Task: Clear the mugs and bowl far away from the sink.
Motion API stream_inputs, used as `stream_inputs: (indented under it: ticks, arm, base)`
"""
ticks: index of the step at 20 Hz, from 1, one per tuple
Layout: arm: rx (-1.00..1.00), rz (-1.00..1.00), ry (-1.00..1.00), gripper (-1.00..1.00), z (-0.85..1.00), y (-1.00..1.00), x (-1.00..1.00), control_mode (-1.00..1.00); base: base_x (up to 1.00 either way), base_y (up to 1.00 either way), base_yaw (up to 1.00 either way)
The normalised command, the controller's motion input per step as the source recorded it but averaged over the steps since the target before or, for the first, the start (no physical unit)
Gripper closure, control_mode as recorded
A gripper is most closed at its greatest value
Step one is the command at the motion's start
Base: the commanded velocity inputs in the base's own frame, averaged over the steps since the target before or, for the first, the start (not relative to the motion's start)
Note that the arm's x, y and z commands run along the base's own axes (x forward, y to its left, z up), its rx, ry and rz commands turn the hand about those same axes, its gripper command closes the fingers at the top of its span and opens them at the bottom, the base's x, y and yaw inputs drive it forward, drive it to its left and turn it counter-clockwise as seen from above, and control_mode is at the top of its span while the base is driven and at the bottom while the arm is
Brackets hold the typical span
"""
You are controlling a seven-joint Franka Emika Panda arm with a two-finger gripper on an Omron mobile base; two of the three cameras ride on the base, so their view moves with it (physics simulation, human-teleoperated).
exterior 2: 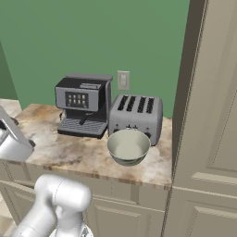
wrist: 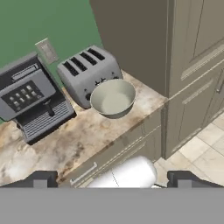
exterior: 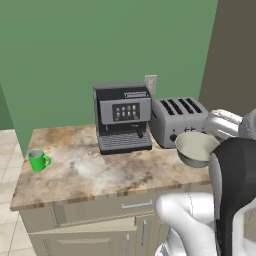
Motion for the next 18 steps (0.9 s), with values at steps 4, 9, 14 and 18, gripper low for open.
stream_inputs:
  ticks: [4,9,14,18]
  arm:
    - [-0.18,0.01,0.00,-1.00,-0.11,-0.04,-0.03,-1.00]
    - [-0.01,0.10,0.00,-1.00,0.28,-0.10,0.00,-1.00]
    - [0.00,0.13,-0.03,-1.00,0.02,-0.20,0.04,-1.00]
    - [0.00,0.15,0.01,-1.00,0.00,-0.10,0.00,-1.00]
  base:
    - [0.00,0.00,0.00]
    - [0.00,0.00,0.00]
    - [0.00,0.00,0.00]
    - [0.00,0.00,0.00]
